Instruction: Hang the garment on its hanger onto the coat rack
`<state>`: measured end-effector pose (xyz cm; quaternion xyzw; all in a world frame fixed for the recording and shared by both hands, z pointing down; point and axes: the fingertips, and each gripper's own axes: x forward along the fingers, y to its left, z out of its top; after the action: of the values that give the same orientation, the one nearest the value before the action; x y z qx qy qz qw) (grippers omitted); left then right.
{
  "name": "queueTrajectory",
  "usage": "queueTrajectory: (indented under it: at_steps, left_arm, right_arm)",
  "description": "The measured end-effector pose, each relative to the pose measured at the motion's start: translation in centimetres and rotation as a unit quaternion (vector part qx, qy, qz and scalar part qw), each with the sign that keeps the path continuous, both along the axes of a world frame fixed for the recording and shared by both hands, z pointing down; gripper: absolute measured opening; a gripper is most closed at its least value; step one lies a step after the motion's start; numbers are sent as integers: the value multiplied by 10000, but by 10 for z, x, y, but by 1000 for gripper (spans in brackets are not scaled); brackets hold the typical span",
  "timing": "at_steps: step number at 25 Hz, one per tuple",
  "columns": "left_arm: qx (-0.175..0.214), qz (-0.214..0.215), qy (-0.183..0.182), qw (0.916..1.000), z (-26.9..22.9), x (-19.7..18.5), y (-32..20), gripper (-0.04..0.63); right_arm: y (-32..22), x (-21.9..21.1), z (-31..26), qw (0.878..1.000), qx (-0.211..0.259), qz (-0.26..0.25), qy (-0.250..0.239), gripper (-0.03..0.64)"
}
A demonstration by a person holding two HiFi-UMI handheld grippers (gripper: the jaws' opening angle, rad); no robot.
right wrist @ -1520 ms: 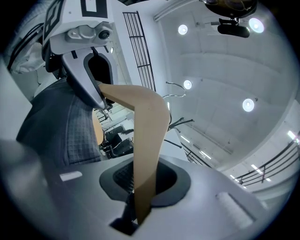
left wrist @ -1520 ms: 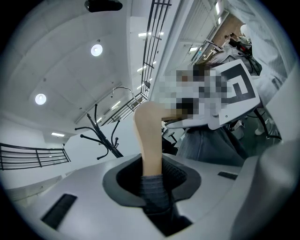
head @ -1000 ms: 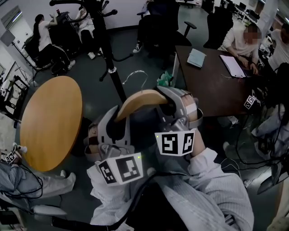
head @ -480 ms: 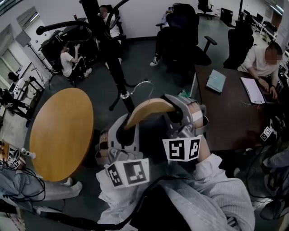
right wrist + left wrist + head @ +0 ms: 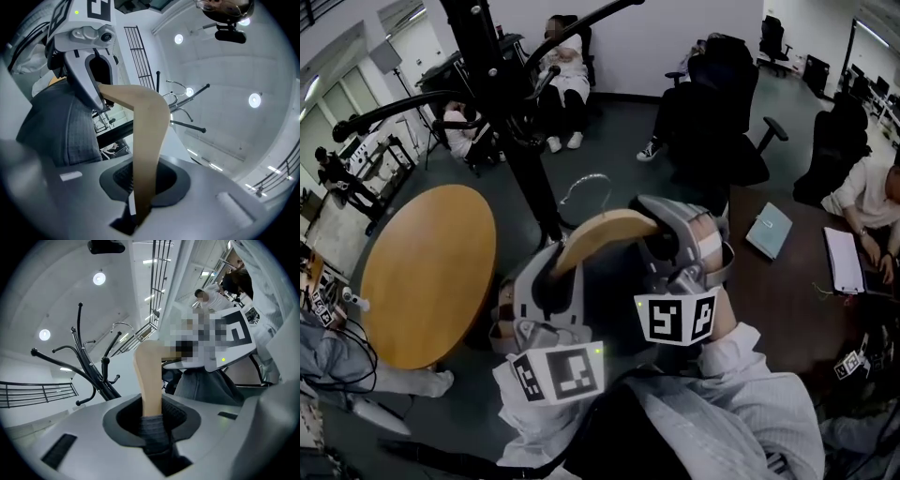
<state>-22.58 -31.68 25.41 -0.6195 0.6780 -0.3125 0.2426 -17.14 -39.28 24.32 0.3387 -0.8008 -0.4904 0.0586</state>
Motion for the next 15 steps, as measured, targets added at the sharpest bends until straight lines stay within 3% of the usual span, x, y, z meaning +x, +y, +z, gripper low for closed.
queueTrajectory:
  at_steps: [7,15]
  left_arm:
    - [62,-444,216,9988,-24,-34,-19,91]
    - [-72,-538,259,9982,-25,-78,-42,91]
  right_arm:
    - [-23,-42,-27,9988,137,-447,122,40]
    - [-47,-88,-27,9978,-81,-614,242,40]
